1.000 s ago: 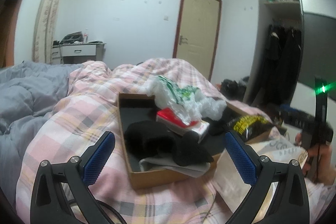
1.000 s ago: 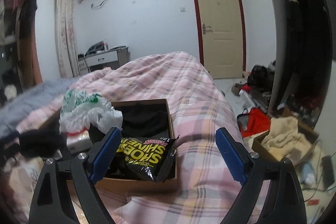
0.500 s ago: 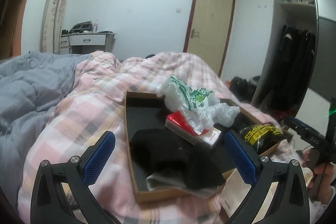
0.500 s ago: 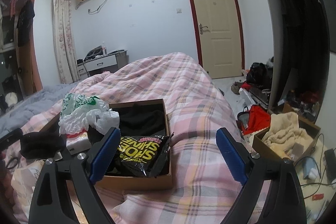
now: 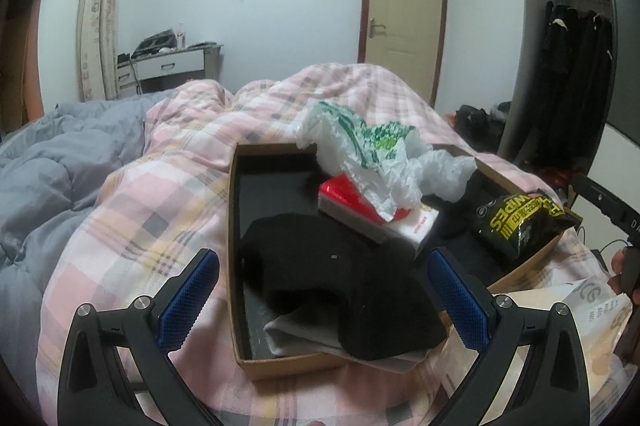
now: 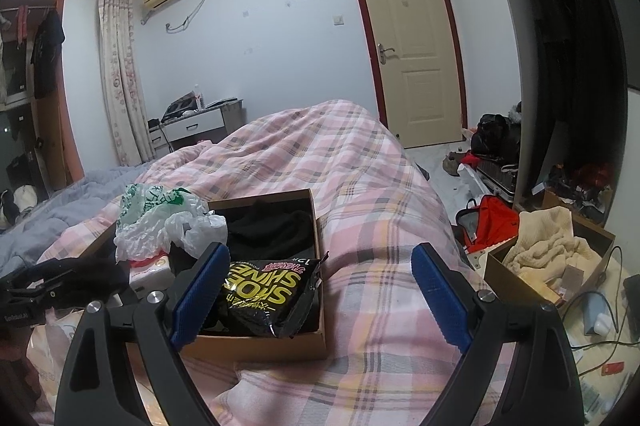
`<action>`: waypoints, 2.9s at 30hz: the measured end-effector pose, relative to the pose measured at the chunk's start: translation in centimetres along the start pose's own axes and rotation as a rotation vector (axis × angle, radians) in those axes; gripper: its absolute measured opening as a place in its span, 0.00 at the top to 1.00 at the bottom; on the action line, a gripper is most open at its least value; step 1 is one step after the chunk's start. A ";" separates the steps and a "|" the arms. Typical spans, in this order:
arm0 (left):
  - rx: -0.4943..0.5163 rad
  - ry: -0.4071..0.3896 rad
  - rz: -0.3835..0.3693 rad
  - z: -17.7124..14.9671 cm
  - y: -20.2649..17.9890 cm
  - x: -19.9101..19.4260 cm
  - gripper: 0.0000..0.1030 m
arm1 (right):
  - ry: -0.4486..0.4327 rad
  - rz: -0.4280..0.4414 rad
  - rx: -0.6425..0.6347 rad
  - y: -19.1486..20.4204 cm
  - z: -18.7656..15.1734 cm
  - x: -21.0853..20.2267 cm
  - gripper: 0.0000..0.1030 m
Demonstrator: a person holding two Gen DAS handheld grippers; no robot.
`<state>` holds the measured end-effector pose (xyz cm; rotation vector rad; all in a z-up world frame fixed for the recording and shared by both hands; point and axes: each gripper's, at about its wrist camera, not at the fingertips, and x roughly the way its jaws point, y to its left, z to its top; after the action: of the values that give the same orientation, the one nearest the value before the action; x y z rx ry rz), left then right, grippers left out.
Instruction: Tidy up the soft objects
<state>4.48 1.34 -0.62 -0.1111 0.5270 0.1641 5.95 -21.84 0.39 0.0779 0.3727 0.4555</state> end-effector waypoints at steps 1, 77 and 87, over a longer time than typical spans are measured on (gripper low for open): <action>-0.006 0.006 -0.005 -0.1 0.1 0.1 0.00 | 0.000 0.001 0.003 0.0 0.0 0.0 0.11; -0.025 -0.117 -0.124 0.6 1.8 -3.7 0.00 | -0.026 0.064 -0.115 2.4 -0.5 -1.8 0.00; 0.220 0.087 -0.028 1.5 -2.1 1.0 0.20 | -0.026 0.064 -0.100 2.0 -0.5 -1.9 0.00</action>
<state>6.44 -0.35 0.28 0.0890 0.6267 0.0729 3.33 -20.86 0.90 -0.0020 0.3223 0.5349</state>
